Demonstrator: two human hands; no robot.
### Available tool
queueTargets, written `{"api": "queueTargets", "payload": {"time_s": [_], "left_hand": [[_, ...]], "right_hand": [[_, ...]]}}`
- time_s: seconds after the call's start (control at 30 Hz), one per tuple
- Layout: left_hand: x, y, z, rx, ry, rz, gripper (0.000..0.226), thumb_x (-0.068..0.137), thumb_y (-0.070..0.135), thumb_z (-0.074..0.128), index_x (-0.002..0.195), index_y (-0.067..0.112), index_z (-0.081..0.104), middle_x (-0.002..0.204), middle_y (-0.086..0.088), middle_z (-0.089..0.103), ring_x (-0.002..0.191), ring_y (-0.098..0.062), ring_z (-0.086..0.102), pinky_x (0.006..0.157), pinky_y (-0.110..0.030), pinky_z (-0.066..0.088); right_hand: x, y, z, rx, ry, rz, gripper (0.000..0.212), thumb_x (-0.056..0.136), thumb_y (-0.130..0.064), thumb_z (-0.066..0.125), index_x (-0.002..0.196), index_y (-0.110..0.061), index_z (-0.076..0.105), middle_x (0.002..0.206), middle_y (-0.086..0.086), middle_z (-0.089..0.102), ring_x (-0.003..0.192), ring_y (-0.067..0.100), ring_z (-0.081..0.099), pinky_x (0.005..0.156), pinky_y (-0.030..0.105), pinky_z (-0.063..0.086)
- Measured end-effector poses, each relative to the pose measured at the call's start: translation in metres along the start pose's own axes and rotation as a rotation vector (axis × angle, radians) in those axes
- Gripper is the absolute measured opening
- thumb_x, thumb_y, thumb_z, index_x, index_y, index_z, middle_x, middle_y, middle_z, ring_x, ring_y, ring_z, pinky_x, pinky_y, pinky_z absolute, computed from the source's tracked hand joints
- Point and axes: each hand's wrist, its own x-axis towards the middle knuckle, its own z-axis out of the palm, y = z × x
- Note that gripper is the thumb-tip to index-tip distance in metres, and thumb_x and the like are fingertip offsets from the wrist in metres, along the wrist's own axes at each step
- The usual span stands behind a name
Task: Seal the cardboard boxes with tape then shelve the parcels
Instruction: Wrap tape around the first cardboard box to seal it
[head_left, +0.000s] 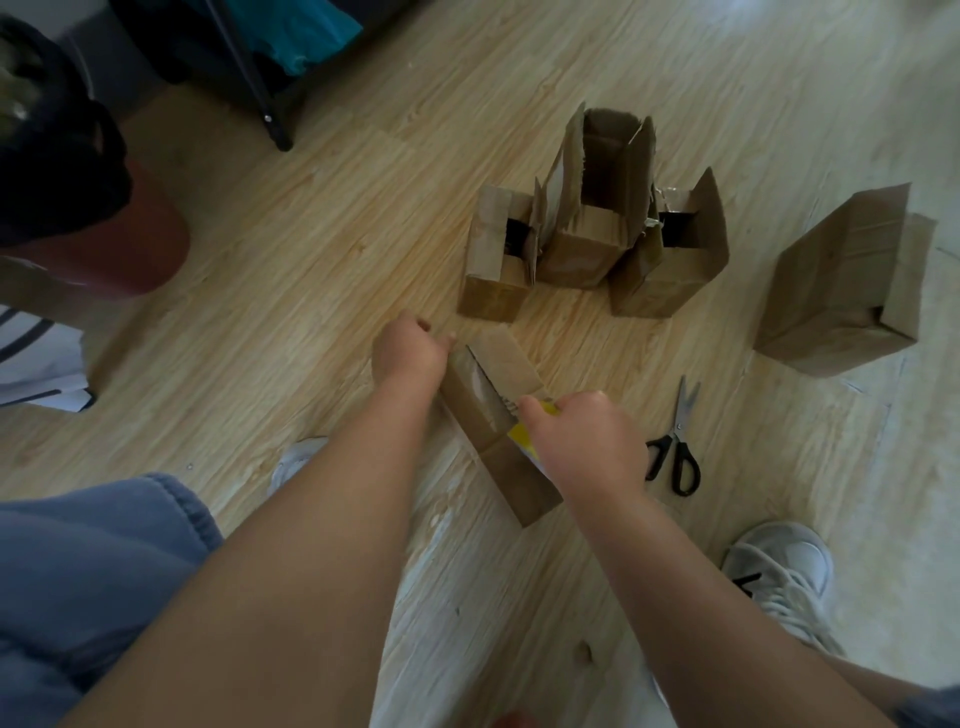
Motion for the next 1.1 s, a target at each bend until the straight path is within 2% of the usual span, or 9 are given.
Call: {"api": "queueTargets", "payload": {"time_s": [0.1,0.23,0.37,0.53,0.73,0.83,0.9,0.97,1.1], "left_hand": [[-0.019,0.004,0.009,-0.133,0.031,0.114,0.02,0.096,0.031,0.061,0.104,0.017,0.072,0.103,-0.002,0.07,0.094,-0.021,0.063,0.073,-0.028,0.042],[-0.029,0.0,0.016,-0.209,-0.052,0.1,0.027,0.099,0.03,0.056,0.115,0.015,0.072,0.116,-0.004,0.07,0.106,-0.021,0.063,0.087,-0.031,0.047],[-0.026,-0.005,0.017,-0.145,-0.123,0.123,0.035,0.1,0.033,0.054,0.128,0.016,0.066,0.132,-0.005,0.064,0.122,-0.023,0.057,0.098,-0.029,0.042],[-0.029,-0.01,0.022,-0.052,-0.032,0.183,0.033,0.102,0.035,0.049,0.123,0.018,0.069,0.12,-0.005,0.069,0.111,-0.024,0.061,0.079,-0.024,0.036],[-0.023,-0.012,0.025,-0.052,-0.034,0.21,0.033,0.103,0.035,0.048,0.122,0.017,0.068,0.118,-0.006,0.069,0.107,-0.024,0.06,0.076,-0.025,0.034],[-0.023,-0.015,0.026,-0.052,-0.034,0.214,0.033,0.103,0.036,0.047,0.119,0.017,0.07,0.114,-0.005,0.07,0.093,-0.017,0.056,0.075,-0.026,0.034],[-0.023,-0.016,0.026,-0.044,-0.015,0.218,0.034,0.103,0.037,0.046,0.118,0.018,0.07,0.111,-0.004,0.07,0.088,-0.013,0.053,0.074,-0.026,0.035],[-0.023,-0.017,0.027,-0.032,-0.005,0.223,0.036,0.104,0.039,0.044,0.12,0.019,0.069,0.11,-0.003,0.07,0.087,-0.013,0.052,0.073,-0.027,0.035],[-0.028,-0.018,0.029,-0.023,-0.007,0.242,0.037,0.104,0.041,0.042,0.12,0.021,0.069,0.105,-0.001,0.069,0.086,-0.012,0.053,0.073,-0.027,0.035]], "right_hand": [[-0.001,0.001,-0.001,0.006,0.002,0.004,0.048,0.095,-0.05,0.054,0.064,-0.013,0.051,0.058,-0.001,0.05,0.052,0.015,0.048,0.046,0.024,0.026],[-0.002,0.0,-0.003,0.026,-0.009,0.021,0.048,0.094,-0.052,0.054,0.069,-0.011,0.056,0.061,0.0,0.053,0.055,0.017,0.05,0.047,0.025,0.027],[-0.002,-0.002,-0.006,0.057,-0.042,0.028,0.052,0.094,-0.053,0.054,0.062,-0.013,0.049,0.056,0.001,0.049,0.052,0.018,0.049,0.047,0.026,0.028],[-0.003,0.004,-0.016,0.306,-0.204,0.007,0.056,0.094,-0.054,0.056,0.058,-0.011,0.055,0.046,0.006,0.06,0.04,0.014,0.058,0.048,0.025,0.043],[-0.015,0.019,-0.031,0.654,-0.392,0.012,0.044,0.095,-0.04,0.063,0.074,0.0,0.061,0.064,0.019,0.062,0.051,0.02,0.064,0.047,0.017,0.049],[-0.018,0.019,-0.033,0.593,-0.399,0.029,0.038,0.096,-0.033,0.061,0.073,-0.002,0.059,0.06,0.018,0.061,0.048,0.017,0.061,0.043,0.015,0.045],[-0.018,0.021,-0.033,0.492,-0.359,0.063,0.041,0.094,-0.036,0.061,0.068,-0.005,0.056,0.053,0.011,0.059,0.039,0.013,0.057,0.039,0.015,0.041],[-0.017,0.027,-0.033,0.338,-0.301,0.08,0.044,0.091,-0.044,0.061,0.065,-0.01,0.052,0.048,0.007,0.058,0.035,0.012,0.054,0.045,0.021,0.04],[-0.018,0.039,-0.031,0.095,-0.256,0.096,0.057,0.09,-0.06,0.057,0.061,-0.011,0.058,0.049,0.005,0.066,0.044,0.016,0.058,0.059,0.034,0.056]]}}
